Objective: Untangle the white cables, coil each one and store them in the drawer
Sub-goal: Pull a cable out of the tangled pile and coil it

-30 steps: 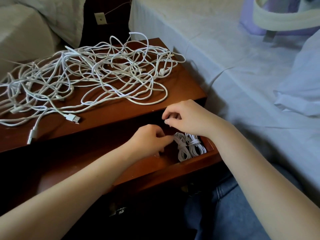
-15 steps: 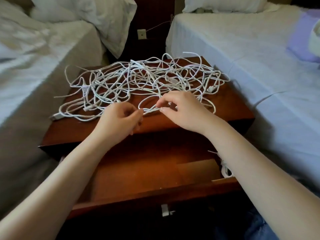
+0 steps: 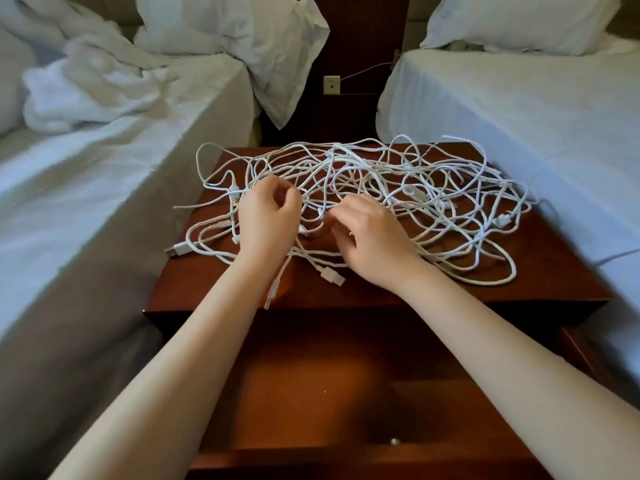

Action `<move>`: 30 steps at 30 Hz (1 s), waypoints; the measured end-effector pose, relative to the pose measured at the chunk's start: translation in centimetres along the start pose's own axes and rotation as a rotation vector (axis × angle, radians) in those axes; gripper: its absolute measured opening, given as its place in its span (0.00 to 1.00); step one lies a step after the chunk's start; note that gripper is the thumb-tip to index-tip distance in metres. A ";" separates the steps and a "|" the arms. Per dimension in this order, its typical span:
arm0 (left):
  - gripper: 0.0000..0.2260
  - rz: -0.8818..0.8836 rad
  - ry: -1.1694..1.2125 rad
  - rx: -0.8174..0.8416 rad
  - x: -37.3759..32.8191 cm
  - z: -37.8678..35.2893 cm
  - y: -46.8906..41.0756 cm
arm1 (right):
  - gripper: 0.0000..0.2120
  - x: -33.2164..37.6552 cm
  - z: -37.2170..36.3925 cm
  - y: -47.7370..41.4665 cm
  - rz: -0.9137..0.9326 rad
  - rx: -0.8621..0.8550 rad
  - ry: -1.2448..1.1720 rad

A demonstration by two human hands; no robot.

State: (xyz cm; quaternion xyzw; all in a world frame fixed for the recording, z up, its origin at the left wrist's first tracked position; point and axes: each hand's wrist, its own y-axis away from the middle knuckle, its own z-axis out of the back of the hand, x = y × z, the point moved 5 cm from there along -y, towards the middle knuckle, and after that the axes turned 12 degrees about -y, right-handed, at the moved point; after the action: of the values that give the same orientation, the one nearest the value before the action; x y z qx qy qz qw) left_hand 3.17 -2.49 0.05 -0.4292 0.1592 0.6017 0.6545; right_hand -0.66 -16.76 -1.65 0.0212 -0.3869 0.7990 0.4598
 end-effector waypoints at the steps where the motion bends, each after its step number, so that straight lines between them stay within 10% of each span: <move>1: 0.06 -0.002 0.021 -0.007 0.3 -0.2 0.2 | 0.08 -0.1 0.0 0.1 0.002 -0.018 0.010; 15: 0.15 -0.350 -0.554 0.200 1.2 -3.2 2.1 | 0.14 -2.4 1.2 2.1 -0.156 -0.089 0.160; 24: 0.04 -0.570 -0.309 -0.018 0.0 -0.4 2.3 | 0.23 0.1 0.1 0.4 0.042 -0.010 0.005; 30: 0.05 -0.702 -0.200 0.057 -1.6 -0.1 3.5 | 0.10 0.0 1.6 0.7 0.088 -0.067 0.053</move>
State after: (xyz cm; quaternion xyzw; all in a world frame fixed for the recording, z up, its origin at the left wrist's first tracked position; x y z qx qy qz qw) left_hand -0.37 -3.89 -0.10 -0.3783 -0.0460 0.3746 0.8453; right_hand -1.71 -18.02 -0.95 -0.0325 -0.4015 0.8054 0.4349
